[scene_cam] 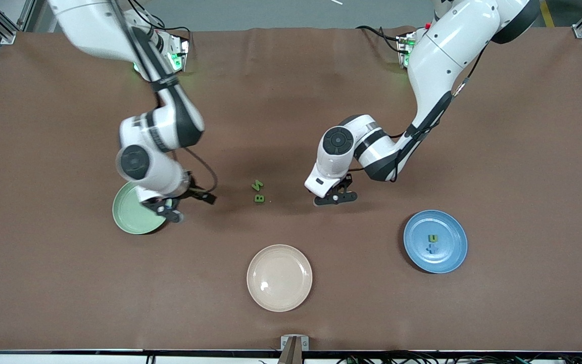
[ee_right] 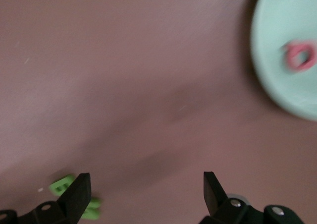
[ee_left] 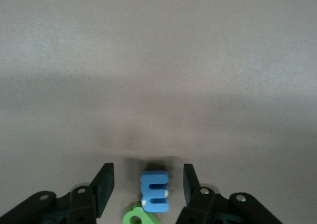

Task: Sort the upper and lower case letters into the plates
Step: 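Grasp the green B with the right gripper while the left gripper grasps the E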

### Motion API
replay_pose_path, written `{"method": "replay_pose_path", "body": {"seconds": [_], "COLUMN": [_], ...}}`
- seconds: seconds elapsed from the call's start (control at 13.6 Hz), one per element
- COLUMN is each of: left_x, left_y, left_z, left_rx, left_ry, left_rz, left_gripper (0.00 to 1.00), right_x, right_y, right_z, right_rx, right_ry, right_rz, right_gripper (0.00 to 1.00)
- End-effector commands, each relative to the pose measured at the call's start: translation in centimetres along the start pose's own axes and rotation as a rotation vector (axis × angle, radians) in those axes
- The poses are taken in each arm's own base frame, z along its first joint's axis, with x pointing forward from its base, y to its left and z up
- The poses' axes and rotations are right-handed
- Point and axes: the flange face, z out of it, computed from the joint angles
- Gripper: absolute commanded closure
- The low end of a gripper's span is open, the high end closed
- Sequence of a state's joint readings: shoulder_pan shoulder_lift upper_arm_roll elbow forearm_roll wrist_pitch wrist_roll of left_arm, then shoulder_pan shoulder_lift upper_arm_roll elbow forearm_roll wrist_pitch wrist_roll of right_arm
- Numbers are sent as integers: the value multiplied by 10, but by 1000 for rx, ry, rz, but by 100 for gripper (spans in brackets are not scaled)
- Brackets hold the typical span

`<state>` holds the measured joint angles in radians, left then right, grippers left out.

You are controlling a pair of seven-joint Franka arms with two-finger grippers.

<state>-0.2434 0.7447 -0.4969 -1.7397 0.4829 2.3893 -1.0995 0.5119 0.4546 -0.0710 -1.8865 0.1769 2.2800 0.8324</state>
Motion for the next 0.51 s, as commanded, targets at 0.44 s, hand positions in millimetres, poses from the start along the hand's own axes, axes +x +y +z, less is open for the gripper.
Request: {"method": "replay_pose_path", "body": {"seconds": [0.44], "left_x": [-11], "left_y": [6], "left_z": [11], "left_rx": [-9], "left_ry": [4], "left_rz": [21], "left_gripper": [45], "right_x": [-48], "right_y": [-73], "right_z": [81], "right_rx": [40], "right_ry": [71], "right_rz": [249], "right_gripper": [0]}}
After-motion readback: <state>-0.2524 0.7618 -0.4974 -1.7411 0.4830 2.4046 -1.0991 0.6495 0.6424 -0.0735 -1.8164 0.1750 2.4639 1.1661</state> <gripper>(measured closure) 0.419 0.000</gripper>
